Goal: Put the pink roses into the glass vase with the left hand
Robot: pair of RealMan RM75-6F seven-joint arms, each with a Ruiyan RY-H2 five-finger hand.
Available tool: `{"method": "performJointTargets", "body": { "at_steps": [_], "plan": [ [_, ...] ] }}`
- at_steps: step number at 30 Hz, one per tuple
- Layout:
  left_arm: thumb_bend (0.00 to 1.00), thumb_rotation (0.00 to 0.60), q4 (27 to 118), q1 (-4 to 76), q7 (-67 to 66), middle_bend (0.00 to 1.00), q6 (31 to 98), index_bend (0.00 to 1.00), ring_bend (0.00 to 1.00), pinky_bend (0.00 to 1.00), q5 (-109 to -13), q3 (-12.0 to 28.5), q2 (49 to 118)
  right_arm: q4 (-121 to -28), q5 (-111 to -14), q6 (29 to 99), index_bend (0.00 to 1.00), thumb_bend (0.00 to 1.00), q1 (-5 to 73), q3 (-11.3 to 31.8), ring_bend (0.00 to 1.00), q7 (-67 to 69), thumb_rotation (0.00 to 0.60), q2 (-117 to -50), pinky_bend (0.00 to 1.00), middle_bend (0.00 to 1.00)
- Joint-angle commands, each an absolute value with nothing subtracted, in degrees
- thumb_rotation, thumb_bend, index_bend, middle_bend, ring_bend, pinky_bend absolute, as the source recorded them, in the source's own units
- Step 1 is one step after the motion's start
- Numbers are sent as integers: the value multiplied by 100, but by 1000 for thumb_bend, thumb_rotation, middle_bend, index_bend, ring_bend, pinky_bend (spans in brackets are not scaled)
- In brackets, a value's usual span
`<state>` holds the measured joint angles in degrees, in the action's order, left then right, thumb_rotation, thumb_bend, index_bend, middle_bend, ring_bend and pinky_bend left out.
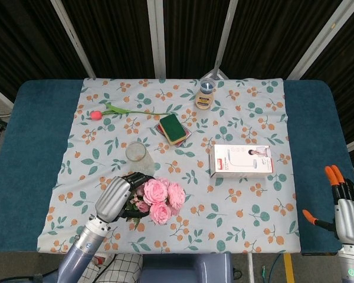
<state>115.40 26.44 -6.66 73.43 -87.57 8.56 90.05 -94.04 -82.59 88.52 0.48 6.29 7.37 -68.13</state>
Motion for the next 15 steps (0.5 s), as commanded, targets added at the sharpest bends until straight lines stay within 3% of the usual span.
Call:
{"method": "performJointTargets", "body": {
  "at_steps": [1, 8, 15],
  "plan": [
    [316, 600, 11883, 2837, -145, 457, 7270, 382, 377, 524, -8642, 1299, 8780, -9389, -8229, 8839, 0, 70, 57, 646, 84, 714, 600, -6833, 1, 0],
    [316, 600, 12071, 3147, 563, 459, 6900, 393, 377, 521, -7864, 1971, 8611, -9313, -8219, 8903, 0, 70, 60, 692, 83, 668, 600, -6922, 1, 0],
    [316, 600, 11582, 3656, 1474, 456, 6313, 389, 377, 516, -7560, 2621, 8435, -9139, -8116, 8929, 0, 69, 90, 810, 84, 785, 600, -7060, 1, 0]
  ]
}}
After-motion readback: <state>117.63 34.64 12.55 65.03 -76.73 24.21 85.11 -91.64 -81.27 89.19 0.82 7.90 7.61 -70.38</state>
